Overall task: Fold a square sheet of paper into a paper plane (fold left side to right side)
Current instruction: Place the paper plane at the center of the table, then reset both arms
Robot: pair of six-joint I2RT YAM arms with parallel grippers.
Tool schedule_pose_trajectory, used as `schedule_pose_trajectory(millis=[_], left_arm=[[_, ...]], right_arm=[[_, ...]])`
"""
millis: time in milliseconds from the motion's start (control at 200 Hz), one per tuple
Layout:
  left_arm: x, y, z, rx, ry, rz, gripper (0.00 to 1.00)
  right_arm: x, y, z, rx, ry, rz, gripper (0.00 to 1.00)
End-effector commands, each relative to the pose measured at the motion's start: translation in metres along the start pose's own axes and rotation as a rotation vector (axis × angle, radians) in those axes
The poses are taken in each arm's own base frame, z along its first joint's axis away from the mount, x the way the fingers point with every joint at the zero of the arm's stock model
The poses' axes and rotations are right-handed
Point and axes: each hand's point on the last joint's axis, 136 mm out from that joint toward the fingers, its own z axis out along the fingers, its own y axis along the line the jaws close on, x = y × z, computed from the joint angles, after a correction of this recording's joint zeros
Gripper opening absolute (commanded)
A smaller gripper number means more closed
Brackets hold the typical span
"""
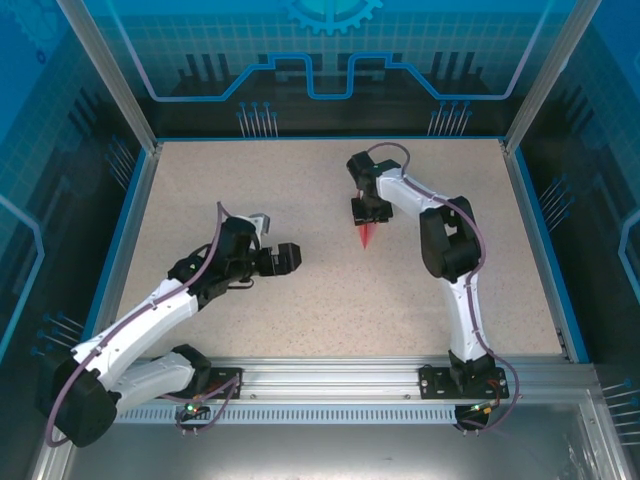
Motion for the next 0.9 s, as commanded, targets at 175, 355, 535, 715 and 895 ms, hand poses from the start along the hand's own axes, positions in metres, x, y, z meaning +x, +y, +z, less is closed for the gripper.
schedule_pose_trajectory(millis=[175, 355, 535, 715, 895], left_arm=[[-0.041, 0.015, -0.014, -0.026, -0.105, -0.084, 0.99], [-0.075, 0.052, -0.024, -0.183, -0.308, -0.068, 0.99], [-0.1, 0.087, -0.035, -0.363, -0.527, 0.063, 0.99], [-0.095, 0.117, -0.028, -0.536, -0.533, 0.201, 0.99], [-0.088, 0.14, -0.001, -0.625, -0.503, 0.312, 0.99]], right_arm=[[0.023, -0.023, -0.11, 0.037, -0.194, -0.039, 0.62], [0.056, -0.054, -0.154, 0.016, -0.376, -0.032, 0.85], [0.082, -0.105, -0.158, 0.043, -0.561, 0.043, 0.99], [0.099, -0.148, -0.131, 0.028, -0.737, 0.126, 0.99], [0.102, -0.173, -0.111, 0.075, -0.925, 0.146, 0.99]])
